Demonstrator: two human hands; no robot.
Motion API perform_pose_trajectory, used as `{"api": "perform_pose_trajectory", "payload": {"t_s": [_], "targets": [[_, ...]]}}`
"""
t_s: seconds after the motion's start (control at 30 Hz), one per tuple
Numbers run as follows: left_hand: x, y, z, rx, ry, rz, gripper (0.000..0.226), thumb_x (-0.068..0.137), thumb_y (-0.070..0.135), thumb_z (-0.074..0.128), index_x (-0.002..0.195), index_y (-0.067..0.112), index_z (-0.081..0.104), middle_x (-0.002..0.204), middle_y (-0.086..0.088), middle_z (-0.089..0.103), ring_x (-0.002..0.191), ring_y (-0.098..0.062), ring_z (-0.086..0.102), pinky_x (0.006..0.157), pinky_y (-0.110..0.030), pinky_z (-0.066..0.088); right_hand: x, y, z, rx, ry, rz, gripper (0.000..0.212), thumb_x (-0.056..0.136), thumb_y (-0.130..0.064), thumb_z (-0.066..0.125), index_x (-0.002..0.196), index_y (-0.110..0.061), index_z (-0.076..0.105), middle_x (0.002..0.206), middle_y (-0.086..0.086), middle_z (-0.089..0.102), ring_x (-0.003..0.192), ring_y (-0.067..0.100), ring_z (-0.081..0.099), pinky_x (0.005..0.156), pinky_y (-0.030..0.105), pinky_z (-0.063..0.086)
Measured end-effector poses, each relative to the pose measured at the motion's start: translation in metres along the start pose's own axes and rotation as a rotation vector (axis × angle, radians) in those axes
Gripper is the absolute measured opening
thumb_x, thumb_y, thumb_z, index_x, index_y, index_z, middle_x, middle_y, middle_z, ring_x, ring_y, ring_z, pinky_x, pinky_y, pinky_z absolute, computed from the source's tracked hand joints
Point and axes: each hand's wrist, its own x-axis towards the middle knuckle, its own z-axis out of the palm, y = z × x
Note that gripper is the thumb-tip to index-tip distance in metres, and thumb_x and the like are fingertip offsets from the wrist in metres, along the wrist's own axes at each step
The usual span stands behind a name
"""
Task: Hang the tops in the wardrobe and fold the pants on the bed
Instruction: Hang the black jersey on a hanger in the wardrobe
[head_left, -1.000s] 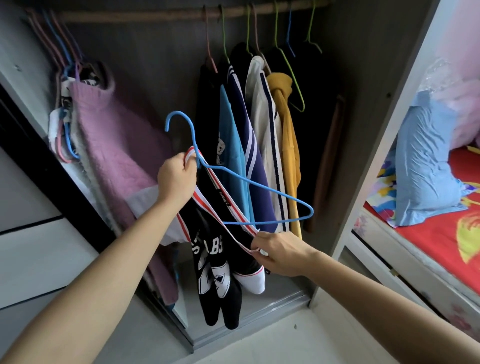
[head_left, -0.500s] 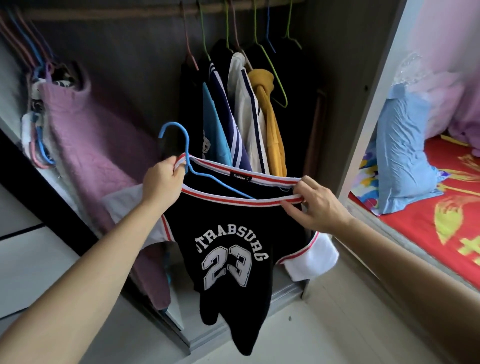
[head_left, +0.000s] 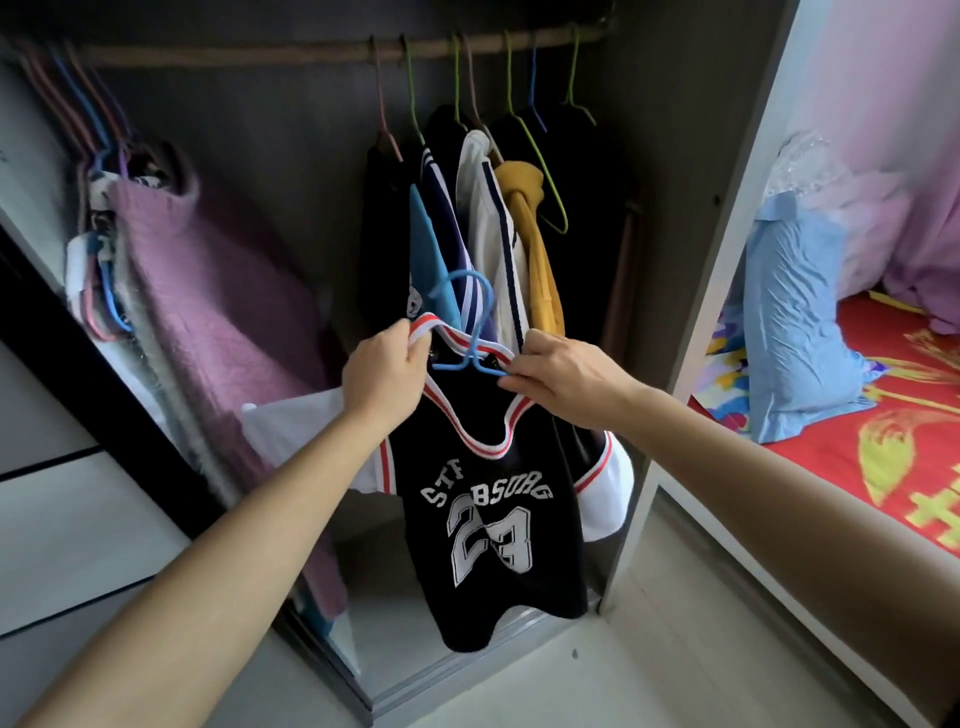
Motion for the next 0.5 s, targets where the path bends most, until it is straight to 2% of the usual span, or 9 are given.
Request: {"api": "perform_pose_trajectory", "payload": {"t_s": [0.07, 0.13, 0.2, 0.27, 0.3, 0.33, 0.43, 0.5], "targets": [[0.008, -0.017, -0.01, 0.034, 0.033, -0.092, 0.041, 0.102, 0.032, 0.042, 0.066, 0.013, 0.041, 0.07, -0.016, 0.06, 0.07, -0.04, 0.055, 0.062, -0.035, 0.029, -0.013, 0.017, 0.001, -0.132, -0.155, 0.009, 0.034, 0.105, -0.04, 0.044, 0.11, -0.018, 0.07, 0.108, 0.005, 0.054, 0.097, 0.021, 0.055, 0.078, 0.037, 0.052], [0.014, -0.034, -0.02, 0.07, -0.018, -0.184, 0.043, 0.101, 0.034, 0.039, 0.062, 0.016, 0.039, 0.084, -0.025, 0.065, 0.082, -0.045, 0.058, 0.066, -0.037, 0.032, -0.026, 0.033, -0.002, -0.224, -0.274, 0.072, 0.033, 0.106, -0.041, 0.041, 0.116, -0.024, 0.068, 0.12, 0.005, 0.051, 0.111, 0.025, 0.053, 0.089, 0.041, 0.051], [0.018, -0.043, -0.028, 0.068, -0.126, -0.231, 0.043, 0.095, 0.042, 0.034, 0.061, 0.016, 0.04, 0.083, -0.023, 0.062, 0.084, -0.043, 0.057, 0.068, -0.038, 0.034, -0.029, 0.039, -0.008, -0.1, -0.158, 0.169, 0.033, 0.103, -0.041, 0.047, 0.114, -0.02, 0.07, 0.127, 0.009, 0.049, 0.115, 0.029, 0.053, 0.092, 0.043, 0.052], [0.02, -0.04, -0.032, -0.002, -0.248, -0.252, 0.042, 0.083, 0.051, 0.024, 0.067, 0.017, 0.045, 0.082, -0.012, 0.057, 0.085, -0.035, 0.053, 0.072, -0.039, 0.035, -0.019, 0.036, -0.014, 0.059, 0.038, 0.216, 0.034, 0.1, -0.045, 0.051, 0.107, -0.018, 0.072, 0.134, 0.01, 0.045, 0.12, 0.029, 0.051, 0.093, 0.039, 0.051], [0.022, -0.036, -0.033, -0.05, -0.292, -0.257, 0.043, 0.08, 0.052, 0.021, 0.07, 0.018, 0.046, 0.082, -0.008, 0.055, 0.086, -0.032, 0.052, 0.074, -0.038, 0.034, -0.012, 0.031, -0.017, 0.116, 0.082, 0.228, 0.035, 0.1, -0.047, 0.05, 0.104, -0.019, 0.072, 0.136, 0.008, 0.043, 0.123, 0.027, 0.05, 0.093, 0.037, 0.049], [0.023, -0.031, -0.033, -0.096, -0.312, -0.258, 0.042, 0.078, 0.051, 0.02, 0.071, 0.018, 0.045, 0.08, -0.004, 0.053, 0.086, -0.03, 0.051, 0.074, -0.038, 0.033, -0.004, 0.027, -0.021, 0.163, 0.068, 0.231, 0.036, 0.099, -0.048, 0.05, 0.104, -0.019, 0.071, 0.136, 0.007, 0.044, 0.123, 0.025, 0.05, 0.095, 0.037, 0.048], [0.028, -0.02, -0.032, -0.159, -0.305, -0.249, 0.039, 0.08, 0.05, 0.024, 0.074, 0.018, 0.044, 0.076, 0.001, 0.051, 0.084, -0.026, 0.05, 0.072, -0.037, 0.033, 0.013, 0.017, -0.029, 0.158, -0.122, 0.18, 0.036, 0.101, -0.041, 0.052, 0.11, -0.012, 0.071, 0.133, 0.01, 0.051, 0.122, 0.026, 0.053, 0.101, 0.043, 0.048], [0.03, -0.02, -0.031, -0.162, -0.327, -0.233, 0.046, 0.086, 0.058, 0.031, 0.087, 0.017, 0.051, 0.087, 0.001, 0.057, 0.091, -0.025, 0.055, 0.077, -0.037, 0.037, 0.019, 0.017, -0.034, 0.195, -0.01, 0.178, 0.033, 0.102, -0.035, 0.054, 0.111, -0.008, 0.071, 0.127, 0.01, 0.055, 0.117, 0.024, 0.056, 0.099, 0.042, 0.049]]}}
